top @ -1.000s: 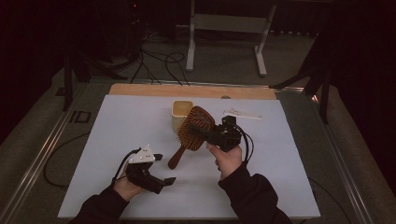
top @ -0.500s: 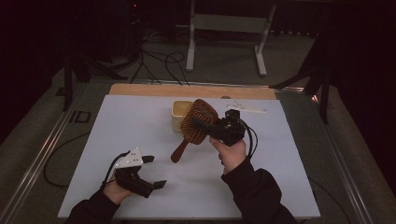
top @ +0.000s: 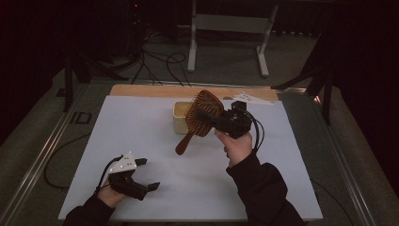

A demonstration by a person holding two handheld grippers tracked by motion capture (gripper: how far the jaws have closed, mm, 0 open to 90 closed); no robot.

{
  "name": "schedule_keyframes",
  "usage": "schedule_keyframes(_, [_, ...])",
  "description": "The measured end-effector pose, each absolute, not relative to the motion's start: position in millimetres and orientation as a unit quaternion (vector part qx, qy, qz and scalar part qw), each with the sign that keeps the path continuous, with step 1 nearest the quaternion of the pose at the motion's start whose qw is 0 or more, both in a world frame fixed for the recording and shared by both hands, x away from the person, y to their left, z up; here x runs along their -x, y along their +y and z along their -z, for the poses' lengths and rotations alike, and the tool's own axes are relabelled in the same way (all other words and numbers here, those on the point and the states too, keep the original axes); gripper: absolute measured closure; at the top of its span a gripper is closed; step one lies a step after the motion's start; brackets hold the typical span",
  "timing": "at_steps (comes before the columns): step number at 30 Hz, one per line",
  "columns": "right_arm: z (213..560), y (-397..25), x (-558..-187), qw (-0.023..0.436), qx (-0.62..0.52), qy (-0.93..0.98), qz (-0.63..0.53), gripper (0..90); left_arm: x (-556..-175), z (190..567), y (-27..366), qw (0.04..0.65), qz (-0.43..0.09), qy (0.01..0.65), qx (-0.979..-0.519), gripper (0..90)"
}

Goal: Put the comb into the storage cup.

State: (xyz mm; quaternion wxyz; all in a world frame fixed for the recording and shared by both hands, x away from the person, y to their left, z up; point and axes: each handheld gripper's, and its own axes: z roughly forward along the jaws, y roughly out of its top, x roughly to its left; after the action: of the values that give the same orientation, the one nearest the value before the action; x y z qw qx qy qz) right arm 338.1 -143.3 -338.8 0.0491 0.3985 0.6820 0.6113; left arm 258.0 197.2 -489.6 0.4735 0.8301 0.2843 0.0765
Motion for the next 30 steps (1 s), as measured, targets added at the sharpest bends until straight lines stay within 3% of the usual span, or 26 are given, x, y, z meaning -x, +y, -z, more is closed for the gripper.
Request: schedule_keyframes(30, [297.0, -147.1, -372.3, 0.096, -0.394, 0.673, -0.619, 51.8, -255.7, 500.2, 213.7, 0.493, -0.103, 0.304, -0.809, 0.1])
